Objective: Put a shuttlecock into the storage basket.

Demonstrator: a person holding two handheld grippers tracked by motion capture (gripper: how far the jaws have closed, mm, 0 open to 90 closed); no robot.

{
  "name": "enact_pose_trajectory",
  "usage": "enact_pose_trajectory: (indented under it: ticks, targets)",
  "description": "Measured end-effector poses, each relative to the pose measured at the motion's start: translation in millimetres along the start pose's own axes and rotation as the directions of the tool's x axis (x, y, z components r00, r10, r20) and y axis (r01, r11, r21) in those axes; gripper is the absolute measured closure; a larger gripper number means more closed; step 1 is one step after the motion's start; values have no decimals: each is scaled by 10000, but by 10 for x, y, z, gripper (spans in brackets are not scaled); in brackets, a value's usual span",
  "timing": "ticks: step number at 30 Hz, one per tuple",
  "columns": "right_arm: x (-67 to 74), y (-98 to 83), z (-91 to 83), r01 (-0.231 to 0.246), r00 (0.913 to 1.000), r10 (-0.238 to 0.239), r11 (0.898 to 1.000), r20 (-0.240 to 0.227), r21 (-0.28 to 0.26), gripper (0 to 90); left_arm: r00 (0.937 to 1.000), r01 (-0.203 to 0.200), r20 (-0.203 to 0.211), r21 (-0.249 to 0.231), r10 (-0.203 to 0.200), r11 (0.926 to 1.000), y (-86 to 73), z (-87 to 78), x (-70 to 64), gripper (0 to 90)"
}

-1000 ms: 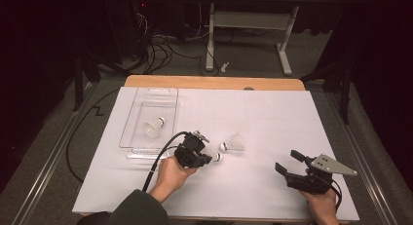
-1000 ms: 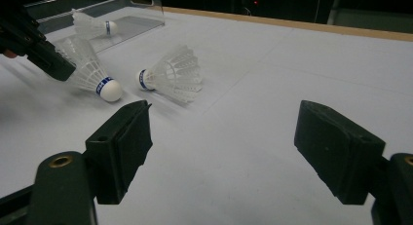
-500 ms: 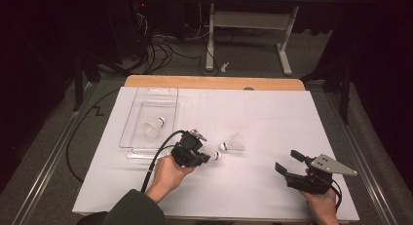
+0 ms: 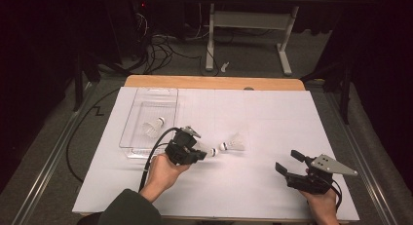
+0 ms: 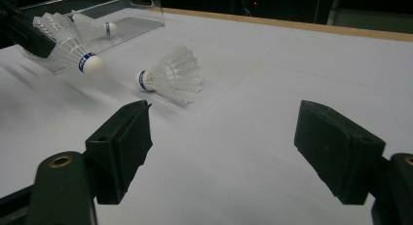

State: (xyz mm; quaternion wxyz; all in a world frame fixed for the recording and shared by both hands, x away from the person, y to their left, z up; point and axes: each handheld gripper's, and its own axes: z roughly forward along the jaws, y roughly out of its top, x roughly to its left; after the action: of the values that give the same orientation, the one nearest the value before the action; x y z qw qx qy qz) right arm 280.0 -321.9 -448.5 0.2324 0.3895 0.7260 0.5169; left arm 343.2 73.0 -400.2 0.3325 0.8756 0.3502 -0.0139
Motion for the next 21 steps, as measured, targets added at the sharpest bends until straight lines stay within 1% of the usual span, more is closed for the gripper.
enact_pose_trajectory:
  ticks: [4, 10, 21]
  targets:
    - [1, 0, 0, 11, 10000, -11, 10000, 17, 5, 217, 10000, -23, 18, -93, 23, 10000, 7, -33, -1, 893]
    - [3, 0, 2, 11, 10000, -11, 10000, 0, 8, 217, 10000, -81, -4, -38, 81, 10000, 22, -64, 1, 893]
    - [4, 0, -1, -17, 10000, 17, 10000, -10, 8, 217, 9999, -126, -8, -137, 126, 9998, 43, -131, 3, 893]
